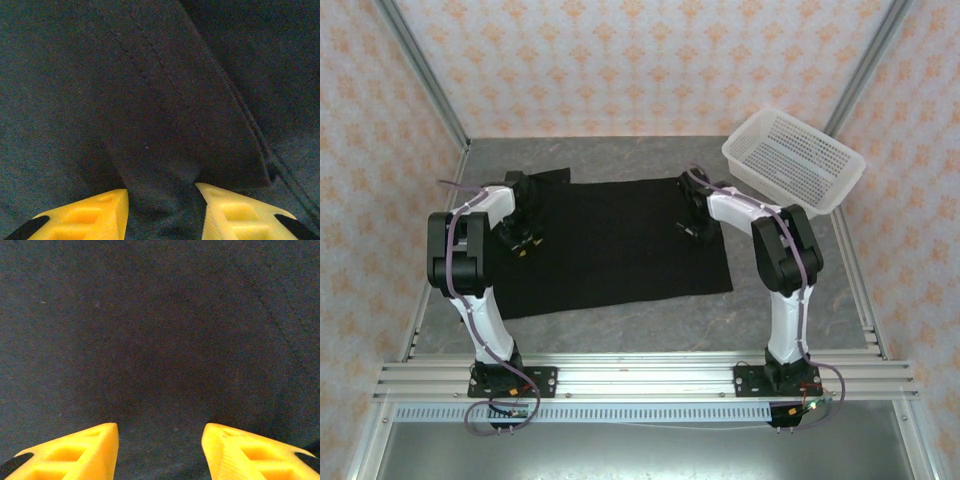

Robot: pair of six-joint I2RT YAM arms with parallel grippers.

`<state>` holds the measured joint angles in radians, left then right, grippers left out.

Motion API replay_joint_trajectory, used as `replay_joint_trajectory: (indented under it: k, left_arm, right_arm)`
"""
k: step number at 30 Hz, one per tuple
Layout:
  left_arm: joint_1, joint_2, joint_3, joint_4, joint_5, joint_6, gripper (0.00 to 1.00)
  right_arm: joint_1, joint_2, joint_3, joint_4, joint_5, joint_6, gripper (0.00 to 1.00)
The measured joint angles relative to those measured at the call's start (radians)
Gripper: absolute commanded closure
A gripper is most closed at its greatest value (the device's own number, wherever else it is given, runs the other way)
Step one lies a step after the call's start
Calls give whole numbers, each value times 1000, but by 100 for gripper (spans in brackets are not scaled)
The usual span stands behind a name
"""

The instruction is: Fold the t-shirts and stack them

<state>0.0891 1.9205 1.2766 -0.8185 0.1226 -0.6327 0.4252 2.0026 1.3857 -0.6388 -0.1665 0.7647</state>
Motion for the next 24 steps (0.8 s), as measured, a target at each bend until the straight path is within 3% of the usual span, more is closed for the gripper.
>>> replay_joint_trajectory:
  k: [6,10,14,20,24]
  left_arm:
    - [-29,-86,-93,-62,-18,6,59]
    - [-36,-103,-16,-130,-52,17,51]
    - [-84,-43,282,-157,-89,41,43]
    - [-183,259,785,-167,-212,95,29]
    - [-232,440,953,-174,-286,130,27]
  right_arm:
    - [16,-109,-132,-43,7,18,47]
    - [18,-116,-120,-81,36,-14,43]
    - [17,-112,-10,-108,53,-87,40]
    - [11,-90,171,-91,23,-192,35]
    - [-4,-77,230,-90,-18,-221,34]
